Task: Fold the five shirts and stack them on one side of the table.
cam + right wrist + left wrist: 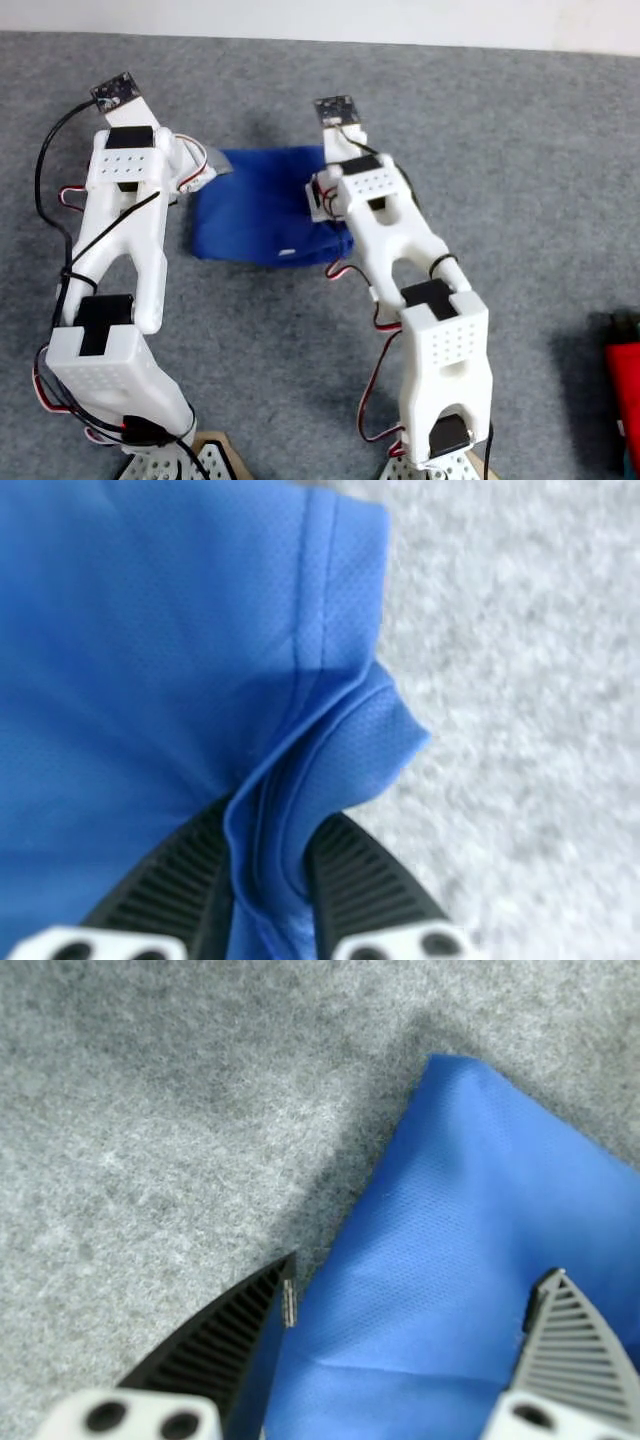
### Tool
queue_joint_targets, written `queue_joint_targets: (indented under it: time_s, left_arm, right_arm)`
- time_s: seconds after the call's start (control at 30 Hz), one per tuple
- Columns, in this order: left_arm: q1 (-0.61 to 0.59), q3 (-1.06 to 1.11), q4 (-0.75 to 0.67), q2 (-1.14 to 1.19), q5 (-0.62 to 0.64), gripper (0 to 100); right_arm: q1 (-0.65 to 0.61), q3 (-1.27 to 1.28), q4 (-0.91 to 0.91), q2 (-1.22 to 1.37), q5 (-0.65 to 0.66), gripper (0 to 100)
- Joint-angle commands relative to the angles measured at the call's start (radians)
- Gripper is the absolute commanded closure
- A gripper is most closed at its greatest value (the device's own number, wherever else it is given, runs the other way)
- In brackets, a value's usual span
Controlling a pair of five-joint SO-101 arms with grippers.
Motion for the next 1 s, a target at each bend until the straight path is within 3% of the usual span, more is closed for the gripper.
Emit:
queue_joint_targets:
  time_s: [0.0, 0.2, 0.47, 0.63, 0.97]
  left_arm:
    - [-0.013, -0.004, -0.012, -0.007, 0.008, 64]
    - [-0.013, -0.004, -0.012, -0.007, 0.008, 64]
    - [-0.012, -0.002, -0.012, -0.007, 0.008, 64]
    - [-0.008, 0.01, -0.015, -0.007, 0.008, 64]
    - [-0.005, 0.03, -0.028, -0.007, 0.008, 64]
  right_arm:
    - [0.094, -0.101, 0.105, -0.008, -0.006, 99.1]
    - [0.225, -0.248, 0.183, -0.054, -0.008, 99.1]
    - [0.381, -0.433, 0.403, -0.3, 0.046, 99.1]
    - [0.553, -0.49, 0.527, -0.461, 0.101, 99.1]
    - [0.947, -0.495, 0.544, -0.59, 0.143, 99.1]
